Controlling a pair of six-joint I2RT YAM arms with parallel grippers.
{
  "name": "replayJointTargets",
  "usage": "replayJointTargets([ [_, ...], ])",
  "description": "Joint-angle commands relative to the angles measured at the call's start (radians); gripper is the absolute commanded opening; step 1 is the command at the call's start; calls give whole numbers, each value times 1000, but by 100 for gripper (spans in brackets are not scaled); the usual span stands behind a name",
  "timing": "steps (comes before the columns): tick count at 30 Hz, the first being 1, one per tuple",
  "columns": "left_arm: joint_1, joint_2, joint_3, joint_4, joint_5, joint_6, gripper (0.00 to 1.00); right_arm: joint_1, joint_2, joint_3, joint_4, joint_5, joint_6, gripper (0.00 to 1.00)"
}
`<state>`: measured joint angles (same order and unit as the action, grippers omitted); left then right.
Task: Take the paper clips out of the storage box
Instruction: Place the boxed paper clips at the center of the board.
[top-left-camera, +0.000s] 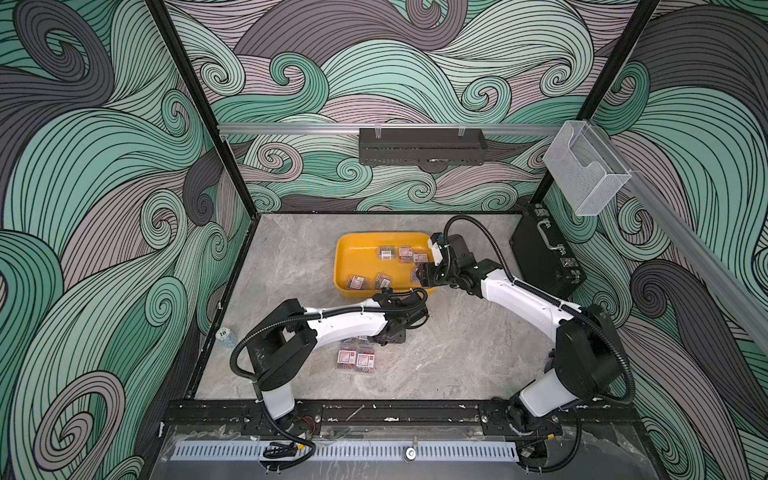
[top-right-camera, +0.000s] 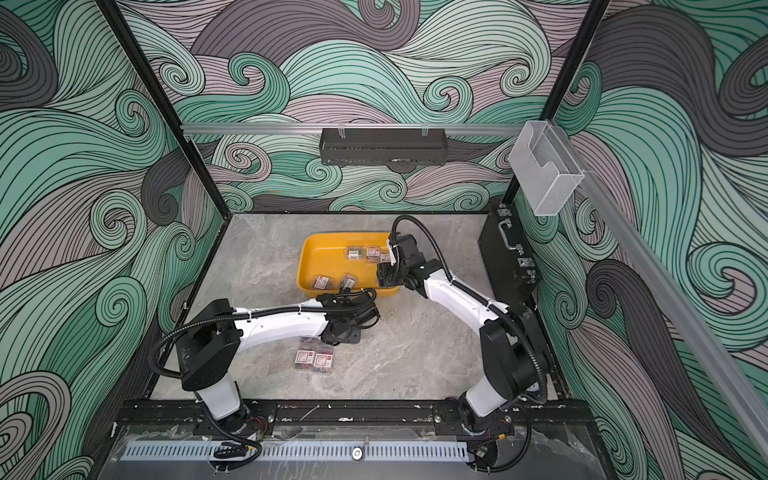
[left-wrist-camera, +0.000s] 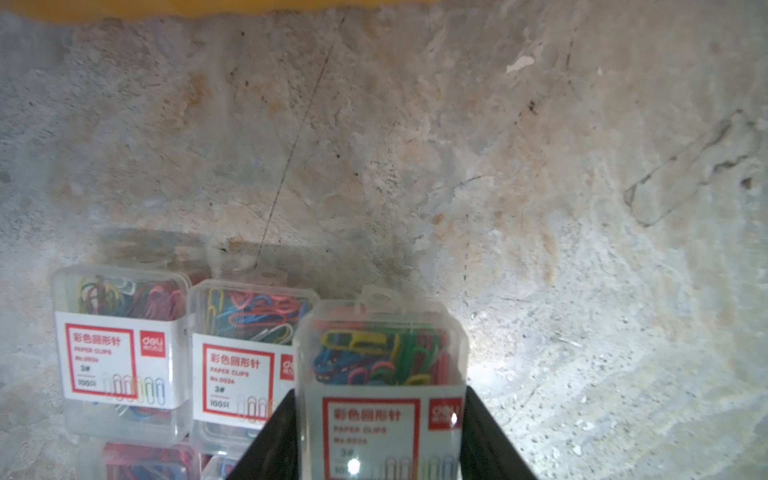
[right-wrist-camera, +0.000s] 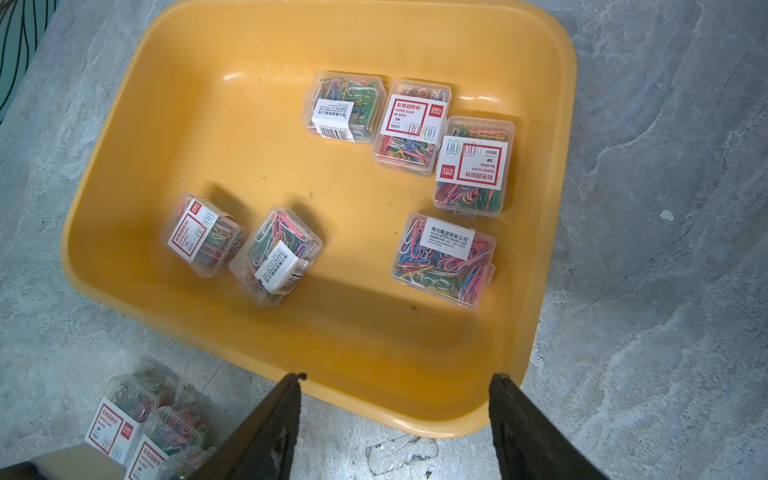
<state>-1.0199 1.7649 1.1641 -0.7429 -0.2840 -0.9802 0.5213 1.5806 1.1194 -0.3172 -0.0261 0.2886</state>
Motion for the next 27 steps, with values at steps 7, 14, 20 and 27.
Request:
replayJointTargets([
  [7, -8, 11, 27, -36, -13, -12, 54, -7, -27, -4, -22, 10, -4, 72],
  [14, -8, 11, 31, -41, -15, -13, 59, -7, -28, -3, -23, 9, -5, 72],
  [20, -8, 12, 31, -44, -18, -13, 62, -8, -30, -6, -23, 9, -6, 72],
  [27, -9, 15, 35, -54, -23, -10, 62, -7, -33, -3, -23, 9, -5, 72],
])
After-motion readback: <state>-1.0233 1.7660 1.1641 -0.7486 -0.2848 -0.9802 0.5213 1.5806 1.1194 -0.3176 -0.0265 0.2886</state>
